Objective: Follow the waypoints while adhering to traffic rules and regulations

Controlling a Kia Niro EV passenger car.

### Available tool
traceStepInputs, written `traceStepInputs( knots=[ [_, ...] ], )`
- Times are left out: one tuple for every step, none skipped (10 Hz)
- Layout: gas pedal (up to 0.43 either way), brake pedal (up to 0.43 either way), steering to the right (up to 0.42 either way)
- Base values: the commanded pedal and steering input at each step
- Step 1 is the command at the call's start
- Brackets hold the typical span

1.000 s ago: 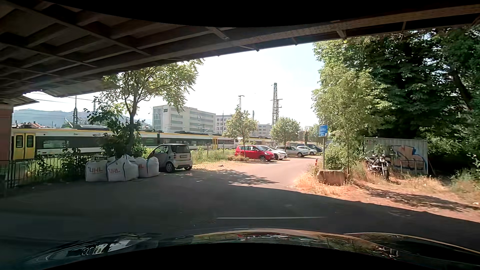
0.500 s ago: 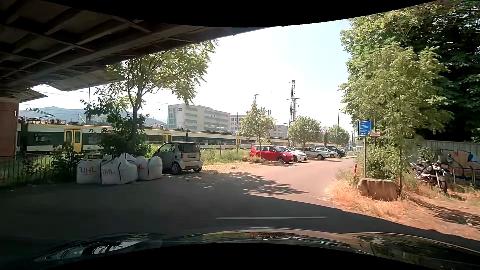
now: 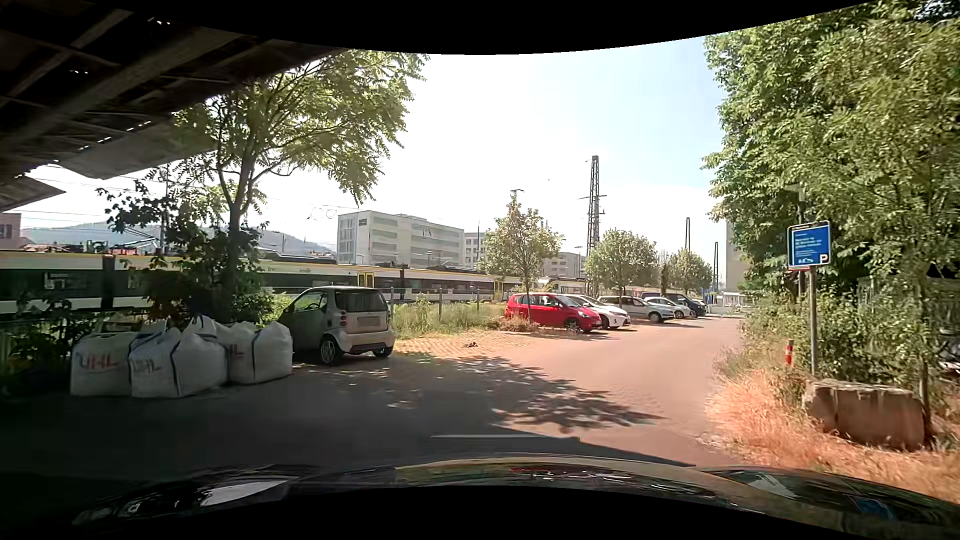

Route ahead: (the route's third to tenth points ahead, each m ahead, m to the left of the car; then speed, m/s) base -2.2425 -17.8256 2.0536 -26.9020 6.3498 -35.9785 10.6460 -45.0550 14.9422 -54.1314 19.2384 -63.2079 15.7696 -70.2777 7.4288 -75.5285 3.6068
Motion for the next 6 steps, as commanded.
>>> traceStepInputs(
  knots=[
    [0.0,0.0,0.071],
    [0.0,0.0,0.095],
    [0.0,0.0,0.119],
    [0.0,0.0,0.141],
    [0.02,0.0,0.154],
    [0.028,0.0,0.158]
  ],
)
